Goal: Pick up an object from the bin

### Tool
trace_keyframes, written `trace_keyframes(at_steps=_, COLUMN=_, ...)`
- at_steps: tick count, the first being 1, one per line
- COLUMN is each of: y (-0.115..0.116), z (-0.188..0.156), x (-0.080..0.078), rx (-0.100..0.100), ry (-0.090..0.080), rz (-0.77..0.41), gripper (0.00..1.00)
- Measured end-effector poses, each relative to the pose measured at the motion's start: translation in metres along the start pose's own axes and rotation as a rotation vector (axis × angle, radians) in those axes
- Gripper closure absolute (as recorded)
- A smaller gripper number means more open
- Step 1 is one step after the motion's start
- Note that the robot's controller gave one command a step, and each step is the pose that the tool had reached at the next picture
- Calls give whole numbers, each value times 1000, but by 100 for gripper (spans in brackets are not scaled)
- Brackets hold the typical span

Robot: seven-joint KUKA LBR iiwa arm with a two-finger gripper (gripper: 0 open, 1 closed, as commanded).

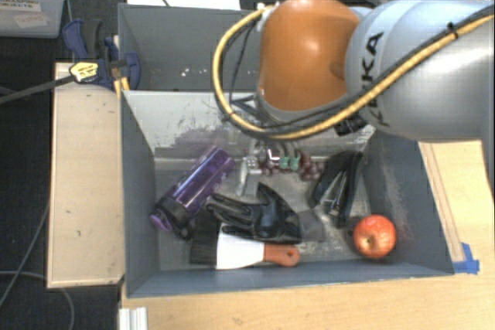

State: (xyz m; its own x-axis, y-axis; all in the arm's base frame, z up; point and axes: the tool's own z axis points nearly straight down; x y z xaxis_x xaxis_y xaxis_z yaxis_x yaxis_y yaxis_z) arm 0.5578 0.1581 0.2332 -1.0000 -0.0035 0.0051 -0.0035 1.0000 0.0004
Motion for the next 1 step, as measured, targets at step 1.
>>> trace_keyframes(at_steps=1, y=-1, z=-5, x=-2, rx=-1, ry=-8, rz=7, gripper=0)
